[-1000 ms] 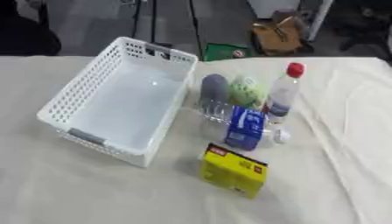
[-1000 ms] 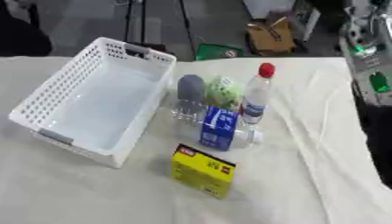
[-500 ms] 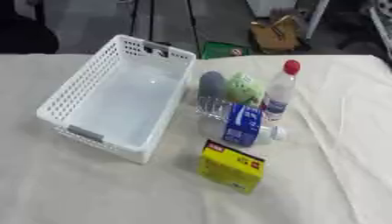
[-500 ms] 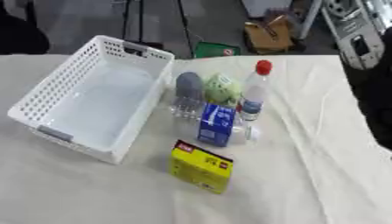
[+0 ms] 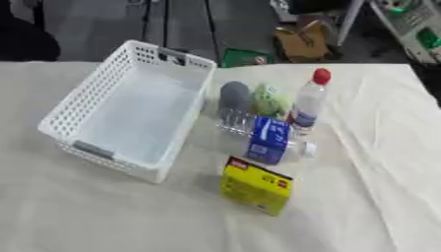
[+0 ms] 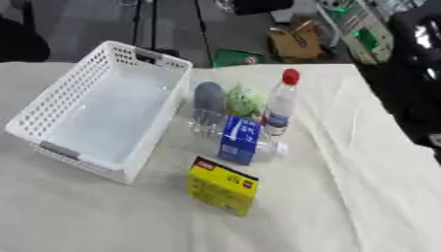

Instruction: Pick up objects on the table and place them in the box.

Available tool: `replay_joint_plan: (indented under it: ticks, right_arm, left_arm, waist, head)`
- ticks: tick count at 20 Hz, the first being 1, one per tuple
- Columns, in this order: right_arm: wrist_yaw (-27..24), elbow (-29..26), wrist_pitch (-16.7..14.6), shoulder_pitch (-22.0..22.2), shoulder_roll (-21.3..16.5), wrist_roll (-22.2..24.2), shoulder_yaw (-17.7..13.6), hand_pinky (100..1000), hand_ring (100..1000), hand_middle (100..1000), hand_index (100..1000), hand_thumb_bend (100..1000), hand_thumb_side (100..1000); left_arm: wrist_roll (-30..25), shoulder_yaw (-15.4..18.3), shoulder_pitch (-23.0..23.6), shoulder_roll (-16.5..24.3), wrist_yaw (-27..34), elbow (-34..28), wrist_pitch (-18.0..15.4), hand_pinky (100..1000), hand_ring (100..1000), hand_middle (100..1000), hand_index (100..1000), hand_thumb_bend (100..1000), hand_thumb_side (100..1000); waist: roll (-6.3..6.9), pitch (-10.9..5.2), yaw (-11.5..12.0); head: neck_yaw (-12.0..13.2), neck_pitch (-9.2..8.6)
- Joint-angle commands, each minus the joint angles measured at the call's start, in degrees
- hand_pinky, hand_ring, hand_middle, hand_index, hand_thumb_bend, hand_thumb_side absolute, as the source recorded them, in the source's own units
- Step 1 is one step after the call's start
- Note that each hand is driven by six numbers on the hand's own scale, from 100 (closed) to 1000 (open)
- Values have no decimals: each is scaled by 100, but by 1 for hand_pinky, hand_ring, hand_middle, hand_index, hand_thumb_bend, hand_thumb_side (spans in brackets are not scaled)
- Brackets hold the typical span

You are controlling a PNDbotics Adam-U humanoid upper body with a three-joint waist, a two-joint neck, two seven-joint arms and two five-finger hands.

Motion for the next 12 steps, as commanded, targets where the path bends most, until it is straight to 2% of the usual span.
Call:
replay_joint_plan:
  ticks: [1, 6, 12]
  right_arm:
    - [-242, -169, 202, -169, 54, 207, 61, 911, 909, 831, 959, 349, 1000]
    - [-354, -182, 535, -49, 242, 348, 140, 912, 916, 830, 957, 383, 1000]
    - [-550, -101, 553, 172, 260, 647, 166, 911, 920, 826, 952, 403, 1000]
  left_arm:
    - [-9, -14, -28, 136, 30, -104, 32, 807, 789, 777, 793, 100, 730]
    - [-14, -13, -43, 116, 34, -104, 72, 807, 789, 776, 792, 100, 731]
    - [-23, -6, -53, 98, 22, -104, 101, 808, 789, 776, 791, 100, 730]
  waist:
    - [12, -135, -18]
    - [-1, -127, -58]
    - [-6, -96, -88]
  head:
    - [13, -28]
    - [36, -82]
    - [66, -117]
